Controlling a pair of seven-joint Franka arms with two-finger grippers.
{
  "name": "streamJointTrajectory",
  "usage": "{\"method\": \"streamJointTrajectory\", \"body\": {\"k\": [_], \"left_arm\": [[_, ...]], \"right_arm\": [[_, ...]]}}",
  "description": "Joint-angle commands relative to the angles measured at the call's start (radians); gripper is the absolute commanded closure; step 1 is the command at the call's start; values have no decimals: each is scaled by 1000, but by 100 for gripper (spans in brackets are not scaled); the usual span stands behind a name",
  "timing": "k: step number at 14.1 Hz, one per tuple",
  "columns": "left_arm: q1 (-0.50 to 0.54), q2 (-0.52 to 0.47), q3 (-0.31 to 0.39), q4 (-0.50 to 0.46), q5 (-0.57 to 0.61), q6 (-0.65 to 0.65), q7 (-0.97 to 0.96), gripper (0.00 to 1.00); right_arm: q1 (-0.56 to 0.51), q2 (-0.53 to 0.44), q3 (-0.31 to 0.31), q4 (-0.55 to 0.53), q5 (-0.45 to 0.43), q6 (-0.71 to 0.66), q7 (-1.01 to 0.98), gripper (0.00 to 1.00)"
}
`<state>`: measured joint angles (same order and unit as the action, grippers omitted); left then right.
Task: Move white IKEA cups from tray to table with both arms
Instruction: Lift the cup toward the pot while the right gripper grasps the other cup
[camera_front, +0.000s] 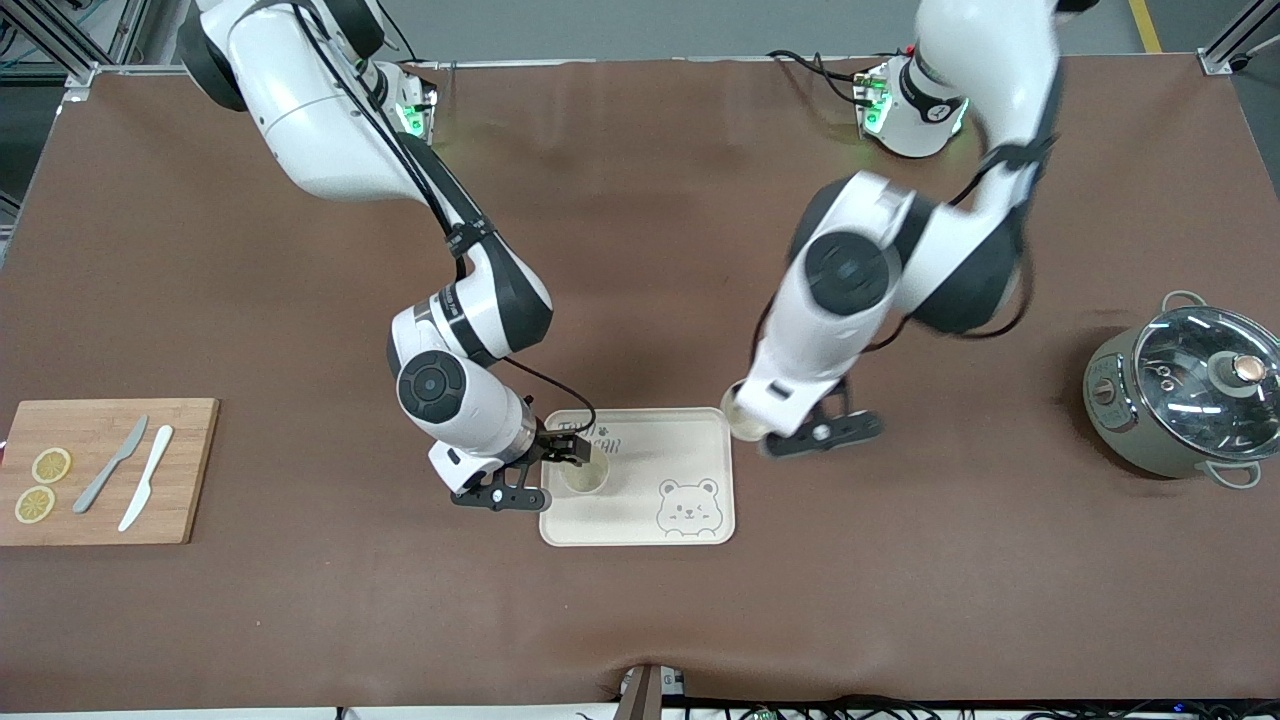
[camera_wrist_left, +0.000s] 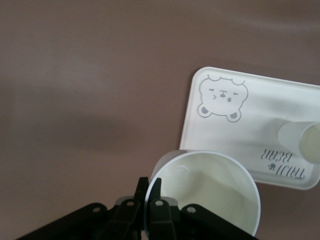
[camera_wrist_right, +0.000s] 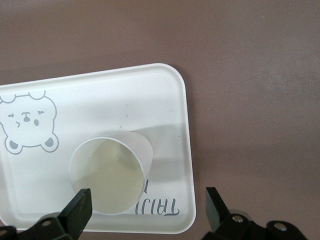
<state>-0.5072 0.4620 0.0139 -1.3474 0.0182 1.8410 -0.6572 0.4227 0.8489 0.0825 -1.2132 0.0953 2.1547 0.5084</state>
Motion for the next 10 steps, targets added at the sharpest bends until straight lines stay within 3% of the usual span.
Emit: {"method": "streamJointTrajectory", "body": {"k": [1,6,8,10], "left_arm": [[54,-277,-12,-345,8,37,114,100],[252,-598,-12,-758,-15,171,477,100],[341,-654,-12,-896,-43,286,633,100],[432,-654,-11,-976,-72,384,782,100]], "right_arm": [[25,41,-14,35,-25,17,35,0],[59,70,-47,32,-42,62,56,0],[59,76,-47,27,-60,73,56,0],[59,81,-47,26,-69,74,58,0]]}}
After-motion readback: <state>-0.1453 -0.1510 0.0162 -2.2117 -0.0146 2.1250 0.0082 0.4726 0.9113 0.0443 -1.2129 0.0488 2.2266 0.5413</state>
